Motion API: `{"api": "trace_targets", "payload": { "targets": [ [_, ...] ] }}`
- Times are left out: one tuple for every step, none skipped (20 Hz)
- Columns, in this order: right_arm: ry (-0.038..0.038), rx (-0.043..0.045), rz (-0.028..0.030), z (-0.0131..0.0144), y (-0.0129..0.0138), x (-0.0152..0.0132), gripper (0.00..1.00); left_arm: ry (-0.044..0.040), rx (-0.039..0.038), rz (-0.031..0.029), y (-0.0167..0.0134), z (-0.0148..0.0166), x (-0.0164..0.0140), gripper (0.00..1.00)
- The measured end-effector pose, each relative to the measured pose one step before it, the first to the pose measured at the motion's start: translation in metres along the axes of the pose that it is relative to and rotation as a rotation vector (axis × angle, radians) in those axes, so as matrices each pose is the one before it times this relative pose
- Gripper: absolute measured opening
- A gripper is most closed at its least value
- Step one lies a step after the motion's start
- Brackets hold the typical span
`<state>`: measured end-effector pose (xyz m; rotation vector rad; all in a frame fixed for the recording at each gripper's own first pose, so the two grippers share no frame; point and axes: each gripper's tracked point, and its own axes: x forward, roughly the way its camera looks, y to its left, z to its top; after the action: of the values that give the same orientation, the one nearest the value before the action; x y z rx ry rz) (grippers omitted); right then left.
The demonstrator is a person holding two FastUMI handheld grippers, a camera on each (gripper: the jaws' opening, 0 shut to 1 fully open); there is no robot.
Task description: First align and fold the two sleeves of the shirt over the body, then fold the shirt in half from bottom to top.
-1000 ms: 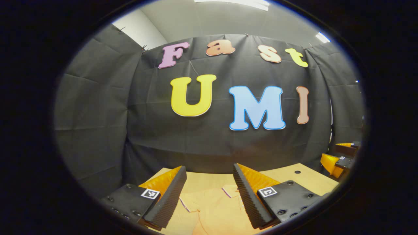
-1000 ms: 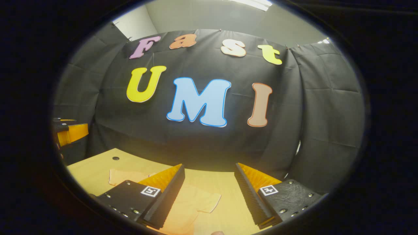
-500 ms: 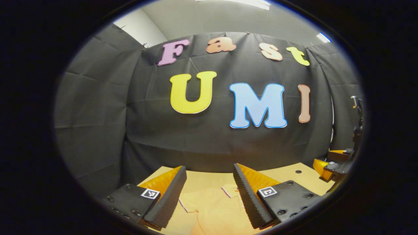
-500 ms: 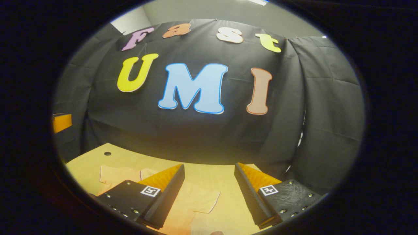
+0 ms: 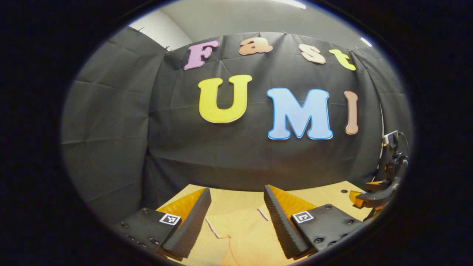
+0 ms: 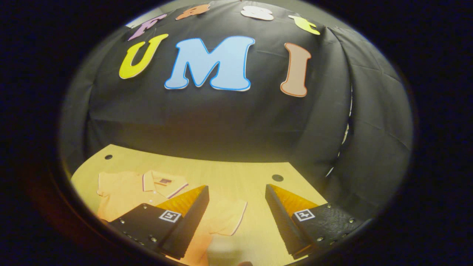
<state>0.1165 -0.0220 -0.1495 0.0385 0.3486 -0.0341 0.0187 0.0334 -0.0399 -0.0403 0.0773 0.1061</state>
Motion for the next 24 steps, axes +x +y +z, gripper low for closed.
{"api": "trace_targets", "payload": {
  "targets": [
    [0.02555, 0.00158, 0.00417, -0.00720, -0.00002, 0.00757, 0.95, 0.00183, 0.00203, 0.00736, 0.00217, -0.00074, -0.00134, 0.94],
    [0.02182, 0.00825, 0.00467, -0.00719, 0.00012, 0.00879, 0.95, 0.00033, 0.00338, 0.00775, 0.00221, 0.00056, -0.00193, 0.94],
    [0.02024, 0.01214, 0.00350, -0.00646, 0.00011, 0.00744, 0.95, 0.00032, 0.00562, 0.00675, 0.00123, -0.00086, -0.00173, 0.94],
    [0.02489, 0.01357, 0.00355, -0.00920, 0.00000, 0.00698, 0.95, 0.00086, 0.00725, 0.00847, 0.00280, 0.00033, -0.00178, 0.94],
    [0.02593, 0.01376, 0.00150, -0.00761, -0.00001, 0.00788, 0.95, -0.00167, 0.00528, 0.00784, 0.00140, 0.00019, -0.00120, 0.94],
    [0.02179, 0.01055, 0.00048, -0.00732, 0.00036, 0.00733, 0.94, -0.00101, 0.00185, 0.00520, 0.00071, 0.00038, -0.00213, 0.94],
    [0.02076, 0.00416, -0.00150, -0.00611, -0.00044, 0.00751, 0.95, -0.00059, -0.00039, 0.00408, -0.00018, 0.00059, -0.00136, 0.94],
    [0.02048, 0.00039, -0.00130, -0.00788, -0.00005, 0.00788, 0.95, 0.00265, -0.00136, 0.00097, -0.00073, -0.00083, -0.00028, 0.94],
    [0.02129, 0.00001, -0.00277, -0.00474, -0.00085, 0.00628, 0.95, 0.00459, 0.00017, 0.00192, 0.00001, -0.00217, -0.00153, 0.94],
    [0.01897, 0.00606, -0.00188, -0.00525, -0.00071, 0.00754, 0.95, 0.00536, 0.00155, 0.00393, 0.00051, -0.00181, -0.00214, 0.94],
    [0.02029, 0.01140, -0.00365, -0.00380, -0.00138, 0.00745, 0.95, 0.00563, 0.00034, 0.00318, -0.00059, -0.00145, -0.00021, 0.94],
    [0.01947, 0.01358, -0.00057, -0.00593, -0.00004, 0.00624, 0.95, 0.00343, -0.00288, 0.00110, -0.00068, -0.00101, -0.00071, 0.94],
    [0.01803, 0.00992, -0.00450, -0.00341, -0.00126, 0.00755, 0.95, 0.00350, -0.00468, -0.00046, -0.00105, -0.00273, -0.00165, 0.94],
    [0.01969, 0.00816, -0.00640, -0.00504, -0.00322, 0.00669, 0.95, 0.00487, -0.00470, 0.00074, -0.00104, -0.00171, -0.00161, 0.94],
    [0.01603, 0.00725, -0.00631, -0.00254, -0.00258, 0.00686, 0.95, 0.00582, -0.00388, -0.00067, -0.00107, -0.00166, -0.00005, 0.94],
    [0.01995, 0.00573, -0.00611, -0.00444, -0.00222, 0.00727, 0.95, 0.00656, -0.00202, 0.00055, -0.00084, -0.00169, -0.00061, 0.94],
    [0.01298, 0.00718, -0.00291, -0.00114, -0.00157, 0.00469, 0.95, 0.00594, -0.00011, -0.00066, 0.00037, -0.00299, -0.00069, 0.94],
    [0.01252, 0.01262, -0.00008, -0.00246, -0.00022, 0.00635, 0.95, 0.00465, 0.00194, -0.00072, -0.00109, -0.00124, -0.00036, 0.94],
    [0.01459, 0.01189, -0.00028, -0.00066, -0.00049, 0.00421, 0.95, 0.00383, 0.00351, 0.00004, -0.00057, -0.00320, 0.00025, 0.94],
    [0.00748, 0.01021, 0.00103, -0.00036, -0.00090, 0.00434, 0.95, 0.00329, 0.00345, 0.00054, -0.00100, -0.00088, 0.00050, 0.94],
    [0.00569, 0.00357, 0.00095, 0.00026, 0.00047, 0.00448, 0.95, 0.00281, 0.00114, 0.00146, -0.00072, -0.00013, 0.00109, 0.94],
    [0.00665, -0.00100, -0.00082, -0.00033, -0.00001, 0.00378, 0.95, 0.00243, -0.00129, 0.00054, -0.00128, -0.00047, 0.00012, 0.94],
    [0.00990, -0.00054, 0.00356, -0.00067, 0.00101, 0.00245, 0.95, 0.00274, -0.00130, 0.00344, -0.00012, -0.00070, -0.00125, 0.94],
    [0.00718, 0.00030, 0.00474, -0.00147, 0.00176, 0.00270, 0.95, 0.00198, -0.00069, 0.00350, -0.00026, -0.00099, -0.00083, 0.94]
  ]
}}
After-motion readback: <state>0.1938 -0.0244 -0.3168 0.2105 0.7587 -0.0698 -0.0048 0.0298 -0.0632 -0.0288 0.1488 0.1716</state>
